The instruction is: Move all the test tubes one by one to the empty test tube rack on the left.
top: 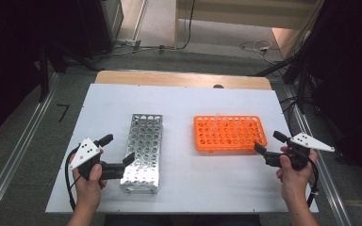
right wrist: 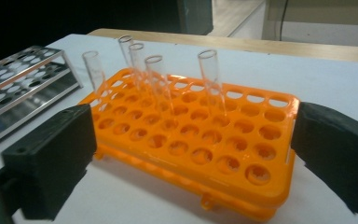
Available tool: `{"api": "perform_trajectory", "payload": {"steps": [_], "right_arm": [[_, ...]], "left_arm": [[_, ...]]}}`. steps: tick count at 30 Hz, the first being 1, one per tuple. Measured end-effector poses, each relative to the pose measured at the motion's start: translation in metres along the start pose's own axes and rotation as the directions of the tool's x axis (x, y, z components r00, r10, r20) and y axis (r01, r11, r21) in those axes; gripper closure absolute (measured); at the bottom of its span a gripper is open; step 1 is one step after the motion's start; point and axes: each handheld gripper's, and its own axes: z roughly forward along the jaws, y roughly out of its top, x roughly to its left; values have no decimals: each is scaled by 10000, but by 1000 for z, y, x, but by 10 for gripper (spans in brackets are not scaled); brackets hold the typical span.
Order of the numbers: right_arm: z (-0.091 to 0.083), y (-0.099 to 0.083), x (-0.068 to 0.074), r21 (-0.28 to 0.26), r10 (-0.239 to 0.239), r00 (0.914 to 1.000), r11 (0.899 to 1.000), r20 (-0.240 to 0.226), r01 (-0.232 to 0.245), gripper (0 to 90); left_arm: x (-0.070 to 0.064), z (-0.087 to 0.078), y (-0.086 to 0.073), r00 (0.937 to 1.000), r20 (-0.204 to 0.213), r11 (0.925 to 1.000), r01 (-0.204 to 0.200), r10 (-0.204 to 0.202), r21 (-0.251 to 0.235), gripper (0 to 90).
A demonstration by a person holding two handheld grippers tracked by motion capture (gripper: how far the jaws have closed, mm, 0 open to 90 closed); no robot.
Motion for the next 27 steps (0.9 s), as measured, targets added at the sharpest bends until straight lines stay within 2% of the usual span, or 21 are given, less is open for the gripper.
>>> {"api": "perform_trajectory", "payload": {"steps": [2, 4, 8, 11, 13, 15, 17, 20, 22, 24, 27], "right_arm": [[7, 5, -2, 302, 18, 10000, 9995, 45, -19, 60], [15, 9, -3, 573, -6, 10000, 9984, 50, 3, 143], [35, 12, -6, 1090, 55, 9999, 9940, 101, -66, 248], [48, 10, -7, 1361, 81, 9992, 9906, 386, -132, 336], [56, 7, -9, 1471, 59, 9980, 9890, 635, -152, 444], [63, 5, -12, 1627, 32, 9970, 9865, 768, -157, 510], [67, 4, -14, 1763, -143, 9943, 9843, 1056, -45, 538], [69, 3, -17, 1637, -39, 9968, 9865, 803, -93, 580], [72, 2, -16, 1535, -145, 9977, 9881, 665, 41, 594], [77, 3, -14, 1695, -240, 9981, 9854, 568, 140, 614], [85, 3, -10, 1849, -309, 9971, 9826, 688, 177, 646]], "left_arm": [[0, 2, 1, 10000, 60, 10000, -7, 7, 20, 0], [-1, 2, 1, 9999, 121, 10000, -47, 46, 33, 0], [-2, 3, 1, 9999, 145, 10000, -49, 49, 40, 0], [-2, 3, 0, 9999, 136, 10000, -65, 64, 63, 0], [-1, 2, 0, 9999, 123, 10000, -56, 55, 70, 0], [0, 2, 0, 9999, 130, 10000, 6, -7, 21, 0], [0, 1, 0, 9999, 100, 10000, 13, -14, 44, 0], [1, 1, -1, 10000, 75, 10000, 10, -11, 76, 0], [1, 1, -2, 10000, 80, 10000, 57, -57, 79, 0], [1, 2, -2, 9999, 84, 9999, 108, -108, 48, 0], [1, 2, -2, 9999, 75, 9999, 72, -72, 83, 0]]}}
